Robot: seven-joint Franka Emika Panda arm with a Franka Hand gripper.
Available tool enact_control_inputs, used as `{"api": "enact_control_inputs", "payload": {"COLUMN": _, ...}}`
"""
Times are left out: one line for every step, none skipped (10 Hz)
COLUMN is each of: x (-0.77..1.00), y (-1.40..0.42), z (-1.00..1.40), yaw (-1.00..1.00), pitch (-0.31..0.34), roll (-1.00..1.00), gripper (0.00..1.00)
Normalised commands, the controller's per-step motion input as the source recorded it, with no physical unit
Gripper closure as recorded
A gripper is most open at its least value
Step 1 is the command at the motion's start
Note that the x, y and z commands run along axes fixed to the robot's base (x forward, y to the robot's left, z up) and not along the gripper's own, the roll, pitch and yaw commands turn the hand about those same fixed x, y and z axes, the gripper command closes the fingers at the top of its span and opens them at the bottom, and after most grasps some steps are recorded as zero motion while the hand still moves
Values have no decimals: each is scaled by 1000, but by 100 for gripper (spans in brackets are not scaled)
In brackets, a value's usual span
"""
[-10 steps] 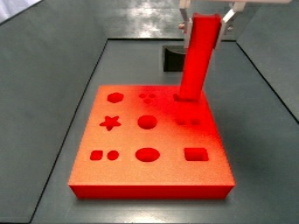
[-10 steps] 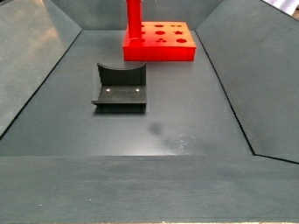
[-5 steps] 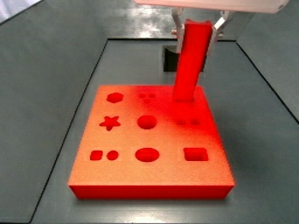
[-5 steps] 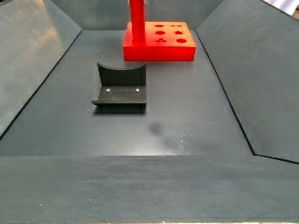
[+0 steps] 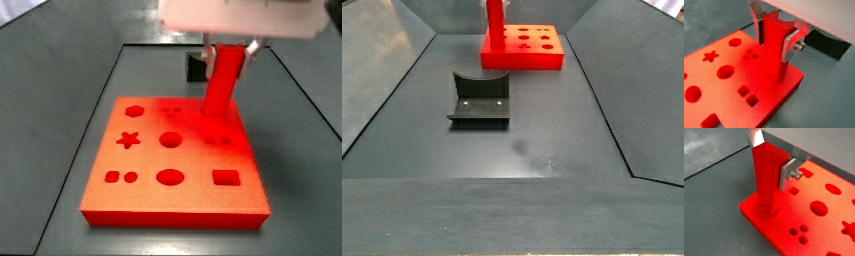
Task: Pick up the arch object. Move up. Move to above the board. Insert the arch object.
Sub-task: Insert the arch object.
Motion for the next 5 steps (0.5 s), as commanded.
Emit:
{"api": "enact_control_inputs", "payload": {"x": 97, "y": -89, "z": -460, "yaw": 71, "pitch": 0, "roll": 97, "gripper": 100}}
{"api": "enact_control_inputs", "payload": {"x": 0, "y": -57, "z": -391, "yaw": 0, "pitch": -71, "roll": 43, "gripper": 100}}
{"api": "enact_control_inputs", "payload": {"x": 0, "y": 3, "z": -191, "yaw": 0, "pitch": -44, "roll": -31, "gripper": 100}}
{"api": "enact_control_inputs", "payload": {"x": -9, "y": 0, "z": -49, "yaw": 0, "pitch": -81, "roll": -41, "gripper": 100}}
{"api": "enact_control_inputs", "payload": {"x": 0, "y": 0, "z": 0, "yaw": 0, "pitch": 0, "roll": 0, "gripper": 100}}
